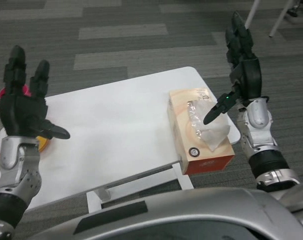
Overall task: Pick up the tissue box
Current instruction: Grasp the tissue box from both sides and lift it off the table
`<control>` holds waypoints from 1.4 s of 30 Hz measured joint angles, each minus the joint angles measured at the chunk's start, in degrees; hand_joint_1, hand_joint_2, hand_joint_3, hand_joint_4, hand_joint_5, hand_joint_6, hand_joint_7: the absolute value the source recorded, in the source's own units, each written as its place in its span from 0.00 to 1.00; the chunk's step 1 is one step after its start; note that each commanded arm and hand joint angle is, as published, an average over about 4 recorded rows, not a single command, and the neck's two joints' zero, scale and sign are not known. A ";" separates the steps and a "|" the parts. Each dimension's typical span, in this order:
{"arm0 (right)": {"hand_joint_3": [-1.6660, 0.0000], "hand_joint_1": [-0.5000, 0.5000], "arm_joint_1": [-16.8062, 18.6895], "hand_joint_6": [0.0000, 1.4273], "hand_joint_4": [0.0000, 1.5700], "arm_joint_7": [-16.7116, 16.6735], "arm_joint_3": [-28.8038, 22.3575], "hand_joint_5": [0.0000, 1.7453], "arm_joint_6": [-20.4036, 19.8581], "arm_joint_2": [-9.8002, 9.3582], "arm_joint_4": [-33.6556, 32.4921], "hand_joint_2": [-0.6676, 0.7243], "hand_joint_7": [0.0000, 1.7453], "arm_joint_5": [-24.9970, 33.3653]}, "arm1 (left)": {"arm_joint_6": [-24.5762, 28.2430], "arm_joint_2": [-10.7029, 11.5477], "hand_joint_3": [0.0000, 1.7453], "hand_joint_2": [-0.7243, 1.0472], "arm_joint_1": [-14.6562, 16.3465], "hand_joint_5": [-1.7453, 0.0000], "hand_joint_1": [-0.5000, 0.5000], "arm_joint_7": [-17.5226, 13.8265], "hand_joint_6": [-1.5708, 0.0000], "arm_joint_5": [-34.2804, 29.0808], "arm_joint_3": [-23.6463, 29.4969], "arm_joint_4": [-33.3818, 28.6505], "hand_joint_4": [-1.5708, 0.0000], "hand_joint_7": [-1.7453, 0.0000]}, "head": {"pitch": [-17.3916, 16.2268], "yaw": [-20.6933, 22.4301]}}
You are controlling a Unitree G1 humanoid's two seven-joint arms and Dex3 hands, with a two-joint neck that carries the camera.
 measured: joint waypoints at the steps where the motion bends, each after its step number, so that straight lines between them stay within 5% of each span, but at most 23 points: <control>1: 1.00 0.25 0.16 0.00 0.00 0.36 -0.66 0.00 0.03 0.30 0.19 1.00 0.04 0.01 | 0.00 0.10 0.00 0.20 0.00 0.76 1.00 0.00 1.00 -0.07 -0.03 0.01 1.00 0.96 | 0.12 -0.75; 24: 1.00 0.32 4.65 0.00 0.01 2.45 -10.61 0.00 0.83 3.28 4.17 1.00 0.04 0.42 | -0.15 0.82 0.00 0.20 0.00 0.76 1.00 0.00 1.00 -1.53 -0.36 2.04 1.00 0.96 | -3.32 9.21; 42: 1.00 0.54 11.32 0.00 0.32 5.65 -12.85 0.00 1.99 3.22 5.66 1.00 0.13 1.02 | -0.84 0.33 0.00 0.20 0.91 0.76 1.00 0.00 1.00 -1.47 0.61 2.05 1.00 0.96 | -2.03 12.41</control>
